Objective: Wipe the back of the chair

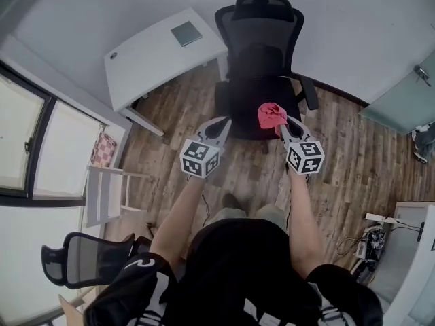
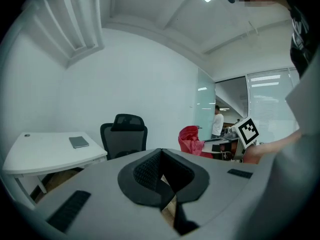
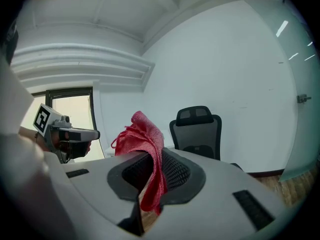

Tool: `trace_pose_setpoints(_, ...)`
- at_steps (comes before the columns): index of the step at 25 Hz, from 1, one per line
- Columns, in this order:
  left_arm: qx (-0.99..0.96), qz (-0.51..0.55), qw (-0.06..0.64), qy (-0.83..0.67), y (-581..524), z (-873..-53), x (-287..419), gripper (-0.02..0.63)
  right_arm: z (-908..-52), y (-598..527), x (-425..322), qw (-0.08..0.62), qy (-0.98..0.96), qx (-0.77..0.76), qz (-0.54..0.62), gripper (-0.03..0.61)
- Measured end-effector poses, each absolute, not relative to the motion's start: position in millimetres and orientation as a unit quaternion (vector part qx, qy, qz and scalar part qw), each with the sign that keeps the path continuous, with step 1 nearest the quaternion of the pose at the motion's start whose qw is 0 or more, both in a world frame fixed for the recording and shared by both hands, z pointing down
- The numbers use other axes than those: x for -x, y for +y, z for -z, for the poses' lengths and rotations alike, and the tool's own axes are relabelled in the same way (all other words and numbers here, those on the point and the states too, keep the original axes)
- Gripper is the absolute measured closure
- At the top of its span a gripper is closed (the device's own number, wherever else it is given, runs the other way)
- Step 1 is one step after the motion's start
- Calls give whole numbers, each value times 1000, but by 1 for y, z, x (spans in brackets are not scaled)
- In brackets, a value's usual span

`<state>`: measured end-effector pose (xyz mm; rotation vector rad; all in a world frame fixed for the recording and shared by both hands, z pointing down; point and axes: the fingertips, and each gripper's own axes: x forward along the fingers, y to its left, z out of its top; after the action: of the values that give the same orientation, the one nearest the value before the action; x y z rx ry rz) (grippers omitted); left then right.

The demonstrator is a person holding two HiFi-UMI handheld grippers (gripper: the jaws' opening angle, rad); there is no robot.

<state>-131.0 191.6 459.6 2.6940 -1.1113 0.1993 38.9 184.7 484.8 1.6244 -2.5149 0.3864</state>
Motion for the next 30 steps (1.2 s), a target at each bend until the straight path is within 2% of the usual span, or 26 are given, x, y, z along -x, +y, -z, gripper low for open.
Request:
trace_pose_setpoints(15, -908, -45, 127, -396, 87, -461, 175, 589, -481, 69, 9, 51, -838, -526, -137, 512)
trace_pose_setpoints(22, -901, -41, 120, -416, 0, -461, 182, 589, -476, -28, 19, 49, -848, -511, -130, 512)
trace_pose_setpoints(30, -895, -42, 124, -427, -116, -460, 161, 589, -475, -152, 7, 62, -857, -494, -134, 512)
